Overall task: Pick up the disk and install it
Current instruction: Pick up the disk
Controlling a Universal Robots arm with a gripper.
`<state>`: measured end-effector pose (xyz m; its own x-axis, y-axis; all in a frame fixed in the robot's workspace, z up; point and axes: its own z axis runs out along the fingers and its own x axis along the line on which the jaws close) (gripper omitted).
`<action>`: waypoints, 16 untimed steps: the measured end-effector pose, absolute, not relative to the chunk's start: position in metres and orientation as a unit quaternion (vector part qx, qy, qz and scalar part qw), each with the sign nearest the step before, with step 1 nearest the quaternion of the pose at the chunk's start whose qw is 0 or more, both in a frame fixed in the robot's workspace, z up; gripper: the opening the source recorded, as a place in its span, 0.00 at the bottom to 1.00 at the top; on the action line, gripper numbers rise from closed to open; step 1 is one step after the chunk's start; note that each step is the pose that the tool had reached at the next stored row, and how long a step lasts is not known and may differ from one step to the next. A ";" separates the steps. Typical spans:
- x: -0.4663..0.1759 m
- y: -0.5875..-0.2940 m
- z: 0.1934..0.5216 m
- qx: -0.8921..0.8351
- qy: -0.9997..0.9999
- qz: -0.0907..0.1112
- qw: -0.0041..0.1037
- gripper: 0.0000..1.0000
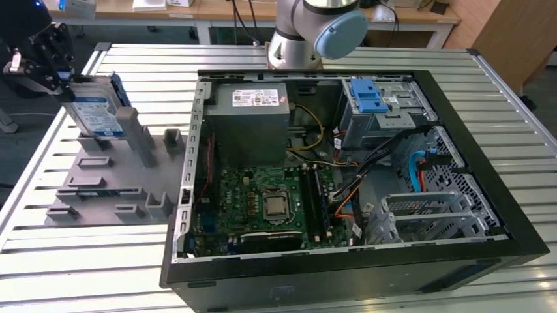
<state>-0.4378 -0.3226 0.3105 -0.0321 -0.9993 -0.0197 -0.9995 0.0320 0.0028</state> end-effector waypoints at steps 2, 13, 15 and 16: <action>-0.438 -0.323 0.311 -0.696 0.718 0.008 0.006 0.36; -0.438 -0.323 0.314 -0.696 0.718 0.008 0.006 0.36; -0.438 -0.323 0.315 -0.696 0.718 0.008 0.006 0.36; -0.438 -0.323 0.315 -0.696 0.718 0.008 0.006 0.36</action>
<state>-0.4378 -0.3226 0.3155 -0.0321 -0.9993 -0.0196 -0.9995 0.0321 0.0029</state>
